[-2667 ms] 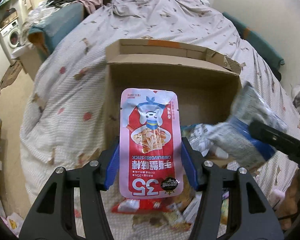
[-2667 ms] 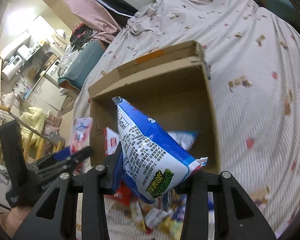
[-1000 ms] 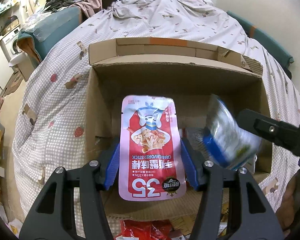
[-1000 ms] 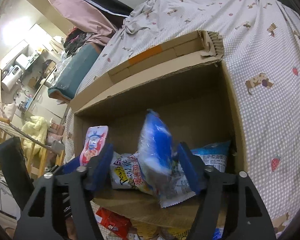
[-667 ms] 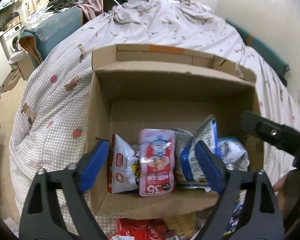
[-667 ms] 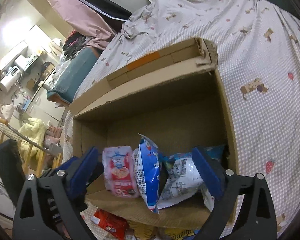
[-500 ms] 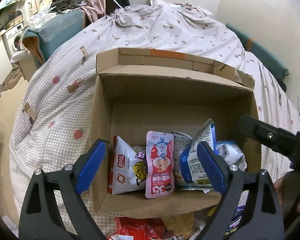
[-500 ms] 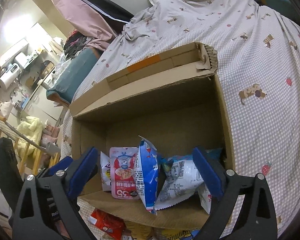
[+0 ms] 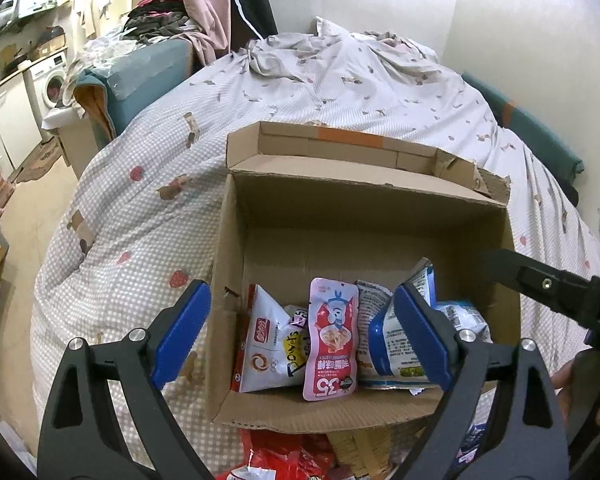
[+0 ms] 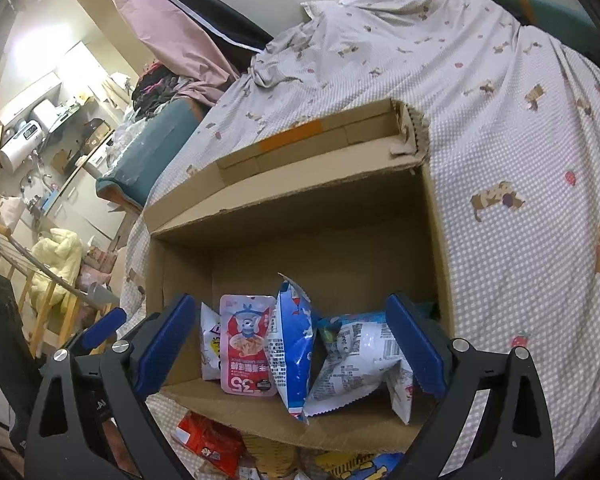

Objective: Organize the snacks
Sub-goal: 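Withdraw both tools from the box toward the remaining snacks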

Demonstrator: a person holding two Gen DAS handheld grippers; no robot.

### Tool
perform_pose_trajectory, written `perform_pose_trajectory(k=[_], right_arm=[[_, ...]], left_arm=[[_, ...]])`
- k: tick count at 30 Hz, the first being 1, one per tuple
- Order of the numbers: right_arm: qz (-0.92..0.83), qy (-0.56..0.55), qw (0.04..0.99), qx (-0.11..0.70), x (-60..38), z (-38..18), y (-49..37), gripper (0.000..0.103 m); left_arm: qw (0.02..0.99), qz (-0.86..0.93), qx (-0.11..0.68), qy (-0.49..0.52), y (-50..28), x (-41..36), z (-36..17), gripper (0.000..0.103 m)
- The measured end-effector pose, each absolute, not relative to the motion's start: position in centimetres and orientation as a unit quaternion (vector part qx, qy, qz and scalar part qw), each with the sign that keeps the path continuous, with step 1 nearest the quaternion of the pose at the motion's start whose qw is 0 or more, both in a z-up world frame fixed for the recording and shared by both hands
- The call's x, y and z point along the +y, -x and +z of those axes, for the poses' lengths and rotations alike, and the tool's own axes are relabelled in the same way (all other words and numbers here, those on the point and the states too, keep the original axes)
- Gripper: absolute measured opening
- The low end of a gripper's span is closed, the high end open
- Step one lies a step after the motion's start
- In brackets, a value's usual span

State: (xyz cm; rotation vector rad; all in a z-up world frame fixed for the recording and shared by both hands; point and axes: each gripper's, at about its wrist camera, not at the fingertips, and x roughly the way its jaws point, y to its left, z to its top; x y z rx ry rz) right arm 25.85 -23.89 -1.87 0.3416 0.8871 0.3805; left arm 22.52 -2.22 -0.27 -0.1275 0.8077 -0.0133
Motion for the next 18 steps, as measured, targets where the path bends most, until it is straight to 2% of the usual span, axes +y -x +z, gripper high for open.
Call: perform_pose_trajectory(k=[18], right_arm=[[0.182, -0.142, 0.884, 0.405, -24.5, 0.8, -20.0, 0.098]], left_arm=[[0.924, -0.007, 0.375, 0.075, -17.1, -0.9, 2.7, 0.091]])
